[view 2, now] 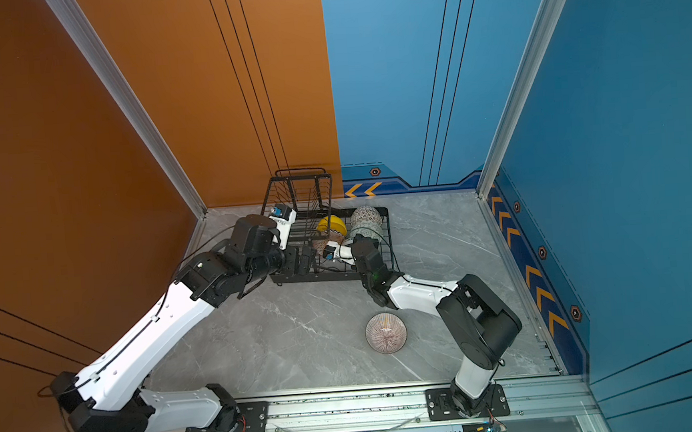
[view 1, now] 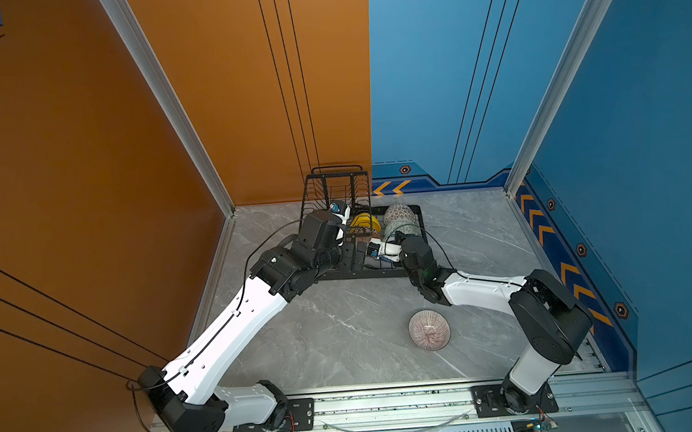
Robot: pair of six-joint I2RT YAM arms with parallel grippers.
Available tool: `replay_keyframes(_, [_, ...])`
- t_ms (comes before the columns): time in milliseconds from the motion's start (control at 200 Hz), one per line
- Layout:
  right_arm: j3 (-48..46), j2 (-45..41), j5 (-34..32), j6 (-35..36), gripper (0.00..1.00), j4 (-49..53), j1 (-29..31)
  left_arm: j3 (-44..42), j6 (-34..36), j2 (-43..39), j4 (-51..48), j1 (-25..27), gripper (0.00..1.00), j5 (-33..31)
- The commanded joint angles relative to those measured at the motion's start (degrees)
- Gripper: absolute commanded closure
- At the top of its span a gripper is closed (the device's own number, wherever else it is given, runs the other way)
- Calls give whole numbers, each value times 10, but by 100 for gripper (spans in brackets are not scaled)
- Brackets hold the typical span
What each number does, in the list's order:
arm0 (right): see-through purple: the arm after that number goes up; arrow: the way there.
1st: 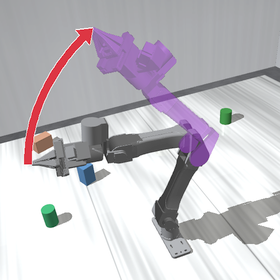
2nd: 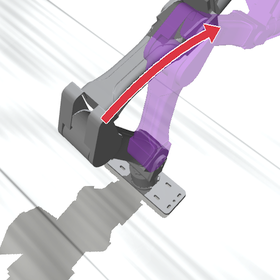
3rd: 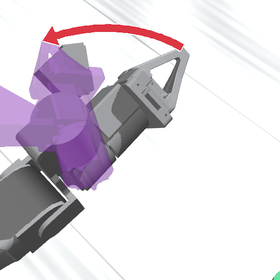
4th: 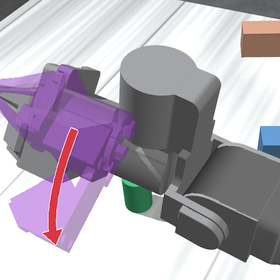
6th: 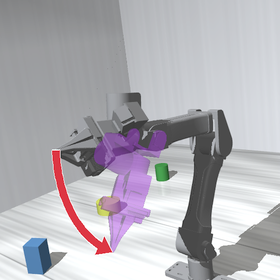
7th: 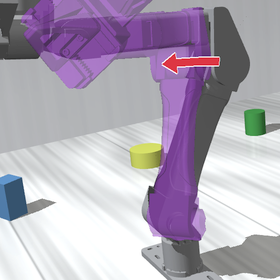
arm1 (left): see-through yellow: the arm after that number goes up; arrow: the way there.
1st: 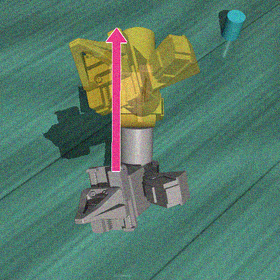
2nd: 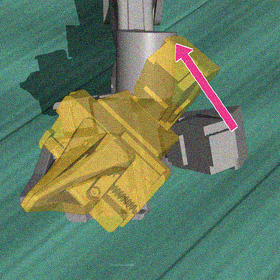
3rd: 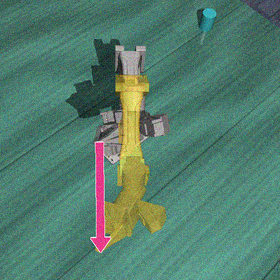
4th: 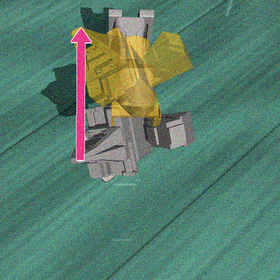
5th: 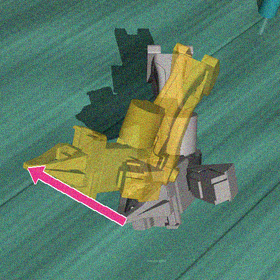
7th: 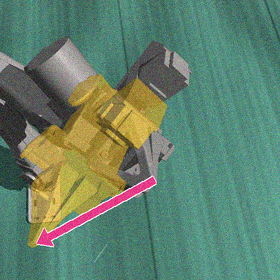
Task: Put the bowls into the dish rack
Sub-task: 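Lower the blue-and-white bowl with the right gripper into the rack beside the orange-red bowl, then press the blue-and-white bowl upright into the rack slot with the right gripper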
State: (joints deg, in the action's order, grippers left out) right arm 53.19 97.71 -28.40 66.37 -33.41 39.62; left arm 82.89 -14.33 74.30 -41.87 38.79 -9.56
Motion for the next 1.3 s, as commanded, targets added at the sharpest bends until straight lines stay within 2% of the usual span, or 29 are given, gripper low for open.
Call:
replay_keyframes(0, [39,19,-37,16,100,-58,2,-9,10,-6,-8,-7,2,12])
replay_keyframes(70, [52,35,-47,22,100,-57,19,-9,11,-6,-8,-7,2,13])
replay_keyframes(486, [126,88,-81,-8,100,27,22,-15,11,-10,-9,-13,2,20])
replay_keyframes(1062, [139,94,-71,-102,100,118,11,-17,12,-12,-11,-17,2,26])
replay_keyframes(1292, [180,117,-84,-128,100,175,10,-16,13,-13,-14,-17,2,26])
